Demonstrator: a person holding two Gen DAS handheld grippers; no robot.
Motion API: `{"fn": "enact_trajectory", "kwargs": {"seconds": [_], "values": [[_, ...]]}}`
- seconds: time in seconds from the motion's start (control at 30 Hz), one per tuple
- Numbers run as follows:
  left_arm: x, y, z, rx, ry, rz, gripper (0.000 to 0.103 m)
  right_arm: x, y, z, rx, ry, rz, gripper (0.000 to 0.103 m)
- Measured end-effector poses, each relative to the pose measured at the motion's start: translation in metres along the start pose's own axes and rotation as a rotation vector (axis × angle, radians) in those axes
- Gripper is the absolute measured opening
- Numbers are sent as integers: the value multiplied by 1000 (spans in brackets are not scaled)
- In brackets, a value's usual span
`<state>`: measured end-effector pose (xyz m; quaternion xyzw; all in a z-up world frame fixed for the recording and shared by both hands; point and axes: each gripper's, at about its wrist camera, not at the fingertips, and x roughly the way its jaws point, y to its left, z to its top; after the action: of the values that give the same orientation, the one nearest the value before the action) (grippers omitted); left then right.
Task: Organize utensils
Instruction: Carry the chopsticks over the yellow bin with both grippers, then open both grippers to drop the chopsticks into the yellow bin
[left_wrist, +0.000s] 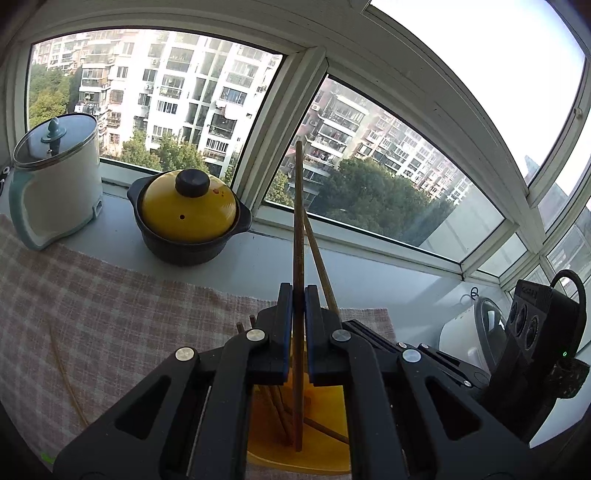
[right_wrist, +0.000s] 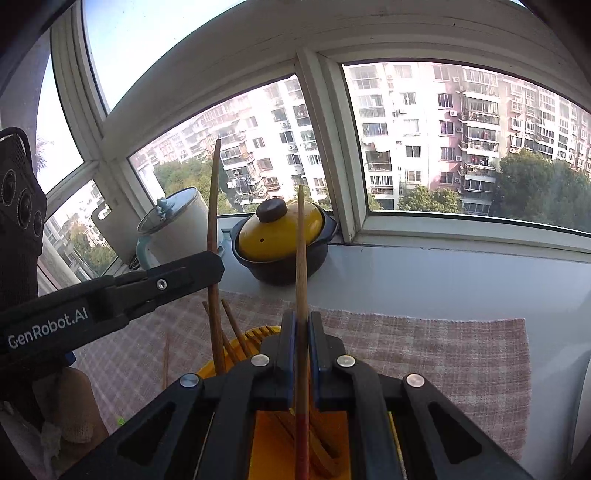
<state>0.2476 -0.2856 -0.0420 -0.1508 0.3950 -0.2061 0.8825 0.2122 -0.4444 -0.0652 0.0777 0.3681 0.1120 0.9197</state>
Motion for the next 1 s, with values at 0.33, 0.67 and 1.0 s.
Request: {"fn": "enact_trajectory", "kwargs": {"seconds": [0.33,0.67,1.0], "values": [[0,0,-3,3,2,9,4,-1,2,-3,-44,36,-1,4],[0,-1,-4,3,19,-8,4,-7,2,-4,-47,21,1,19],[-1,-2,-7,21,33,-11,4,-24,-9,-10,-10,15,-2,22]]}}
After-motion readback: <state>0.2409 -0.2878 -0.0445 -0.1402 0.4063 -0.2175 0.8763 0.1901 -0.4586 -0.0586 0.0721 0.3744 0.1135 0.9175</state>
